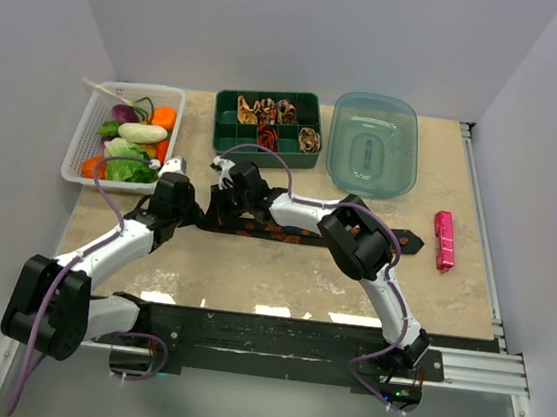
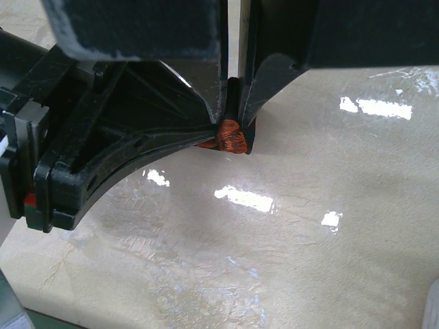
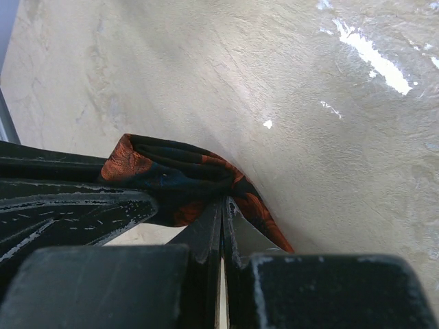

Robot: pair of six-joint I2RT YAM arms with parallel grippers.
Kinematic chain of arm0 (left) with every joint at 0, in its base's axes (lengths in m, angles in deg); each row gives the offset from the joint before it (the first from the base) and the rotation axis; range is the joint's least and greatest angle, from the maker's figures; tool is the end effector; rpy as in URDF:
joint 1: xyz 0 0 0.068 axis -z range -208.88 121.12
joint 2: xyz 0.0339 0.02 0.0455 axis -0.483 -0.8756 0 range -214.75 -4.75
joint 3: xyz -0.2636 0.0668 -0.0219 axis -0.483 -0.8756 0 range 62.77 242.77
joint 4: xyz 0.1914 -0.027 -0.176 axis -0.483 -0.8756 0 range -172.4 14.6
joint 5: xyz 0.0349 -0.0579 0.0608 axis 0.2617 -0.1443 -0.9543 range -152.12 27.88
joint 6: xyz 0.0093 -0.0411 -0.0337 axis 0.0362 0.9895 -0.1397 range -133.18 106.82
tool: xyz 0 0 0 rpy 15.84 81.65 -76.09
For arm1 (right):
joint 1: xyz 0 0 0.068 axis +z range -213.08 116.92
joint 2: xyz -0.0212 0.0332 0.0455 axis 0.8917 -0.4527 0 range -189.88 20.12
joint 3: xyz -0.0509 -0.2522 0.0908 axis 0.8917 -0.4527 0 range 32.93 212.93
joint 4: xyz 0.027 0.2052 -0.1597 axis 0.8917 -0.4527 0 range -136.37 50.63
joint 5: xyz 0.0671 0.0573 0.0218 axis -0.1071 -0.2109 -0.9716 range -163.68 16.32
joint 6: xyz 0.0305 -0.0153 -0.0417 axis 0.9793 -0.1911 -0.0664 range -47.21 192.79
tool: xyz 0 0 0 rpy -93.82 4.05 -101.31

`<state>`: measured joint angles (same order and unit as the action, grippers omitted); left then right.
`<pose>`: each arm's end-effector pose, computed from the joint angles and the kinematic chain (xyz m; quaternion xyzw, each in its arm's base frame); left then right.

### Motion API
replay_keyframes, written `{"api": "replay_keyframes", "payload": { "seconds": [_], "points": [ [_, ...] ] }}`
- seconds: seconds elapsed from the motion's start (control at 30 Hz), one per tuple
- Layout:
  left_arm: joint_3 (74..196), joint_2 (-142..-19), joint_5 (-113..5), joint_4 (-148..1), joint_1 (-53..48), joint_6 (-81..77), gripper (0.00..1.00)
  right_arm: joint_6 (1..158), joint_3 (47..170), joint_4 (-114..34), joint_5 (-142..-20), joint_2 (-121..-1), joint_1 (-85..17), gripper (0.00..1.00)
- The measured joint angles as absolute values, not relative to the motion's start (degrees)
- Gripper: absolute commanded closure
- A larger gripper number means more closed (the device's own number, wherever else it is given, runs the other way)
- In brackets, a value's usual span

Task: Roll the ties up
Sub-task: Roll the tie at the center of the board.

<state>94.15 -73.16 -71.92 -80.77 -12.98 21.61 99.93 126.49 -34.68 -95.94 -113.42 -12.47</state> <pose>0.2278 -0.0586 0.1858 -0.1836 0.8936 -0.1015 0.3969 0.3165 0.4069 0.1317 -0.2641 0.8352 0.4165 0.2434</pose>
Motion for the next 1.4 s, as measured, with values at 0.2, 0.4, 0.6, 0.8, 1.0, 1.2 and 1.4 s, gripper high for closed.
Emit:
{"api": "replay_keyframes", "payload": {
  "seconds": [0.2,0.4,0.6,0.8,1.0,1.2,1.4],
  "points": [
    [94.2,-73.2,-72.0,-80.6,-12.3,21.5,1.0,100.3,126.2,-33.9,-96.1,-113.4,-12.5,1.0],
    [94.6,-74.3,-72.8,-80.2,-9.9,21.4,1.0,101.0,126.2,-33.9,-96.8,-113.4,-12.5,1.0],
    [95.2,-75.1,-75.0,-80.3,-7.8,21.4,1.0,102.1,126.2,-33.9,-97.5,-113.4,-12.5,1.0],
    [95.7,-75.9,-76.5,-80.5,-6.6,21.2,1.0,103.3,125.4,-33.0,-98.8,-113.4,-13.0,1.0],
    [96.6,-76.4,-79.3,-82.3,-5.5,20.6,1.0,102.8,124.2,-33.8,-98.6,-111.7,-13.2,1.0],
    [97.7,-76.4,-83.7,-85.3,-4.4,20.0,1.0,100.2,123.5,-36.8,-95.5,-105.2,-13.2,1.0],
    [99.3,-77.2,-86.8,-87.6,-2.4,19.0,1.0,98.6,123.4,-37.5,-93.4,-102.8,-13.8,1.0]
  ]
}}
